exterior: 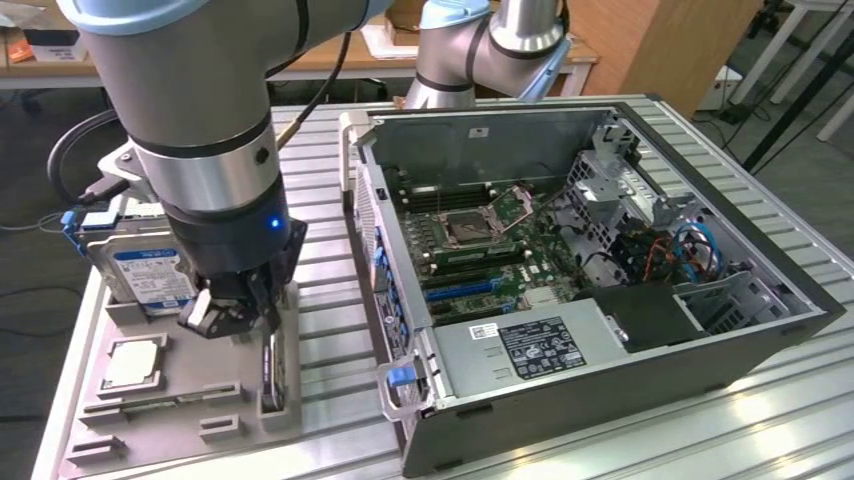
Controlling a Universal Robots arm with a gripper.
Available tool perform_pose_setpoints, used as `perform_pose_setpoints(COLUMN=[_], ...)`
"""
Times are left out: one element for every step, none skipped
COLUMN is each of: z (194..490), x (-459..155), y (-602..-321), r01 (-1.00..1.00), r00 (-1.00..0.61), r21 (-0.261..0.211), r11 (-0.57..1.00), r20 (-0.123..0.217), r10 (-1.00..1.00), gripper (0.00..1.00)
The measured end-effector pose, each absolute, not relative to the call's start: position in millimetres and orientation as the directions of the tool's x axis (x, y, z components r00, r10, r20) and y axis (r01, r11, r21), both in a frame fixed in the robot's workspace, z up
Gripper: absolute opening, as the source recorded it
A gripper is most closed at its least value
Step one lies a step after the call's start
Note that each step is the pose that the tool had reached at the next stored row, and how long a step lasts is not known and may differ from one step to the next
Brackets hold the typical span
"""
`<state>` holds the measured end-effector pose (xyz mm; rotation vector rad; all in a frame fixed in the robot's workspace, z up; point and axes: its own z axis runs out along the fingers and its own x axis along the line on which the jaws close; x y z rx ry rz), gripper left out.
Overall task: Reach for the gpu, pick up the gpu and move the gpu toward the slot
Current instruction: 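Pick up the gpu and move the gpu toward the slot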
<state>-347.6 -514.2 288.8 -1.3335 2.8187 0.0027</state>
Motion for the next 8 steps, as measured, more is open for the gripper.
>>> perform_pose_setpoints(z=[288.6, 288.4, 287.9, 287.5, 287.1, 286.6, 286.0, 285.4], x=[-347.7, -347.6, -347.6, -347.5, -347.5, -347.5, -347.6, -347.6], y=[-513.2, -512.4, -512.1, -512.1, -512.1, -512.0, -512.0, -512.0], r01=[-0.77, -0.767, -0.762, -0.754, -0.744, -0.732, -0.72, -0.708], r00=[-0.638, -0.642, -0.647, -0.657, -0.668, -0.681, -0.694, -0.706], r21=[-0.01, -0.01, -0.011, -0.011, -0.011, -0.011, -0.011, -0.011], r11=[0.638, 0.642, 0.648, 0.657, 0.669, 0.681, 0.694, 0.707], r20=[-0.023, -0.024, -0.024, -0.024, -0.024, -0.024, -0.024, -0.024], r10=[-0.77, -0.767, -0.762, -0.754, -0.744, -0.732, -0.72, -0.708], gripper=[0.11, 0.11, 0.11, 0.11, 0.11, 0.11, 0.11, 0.11])
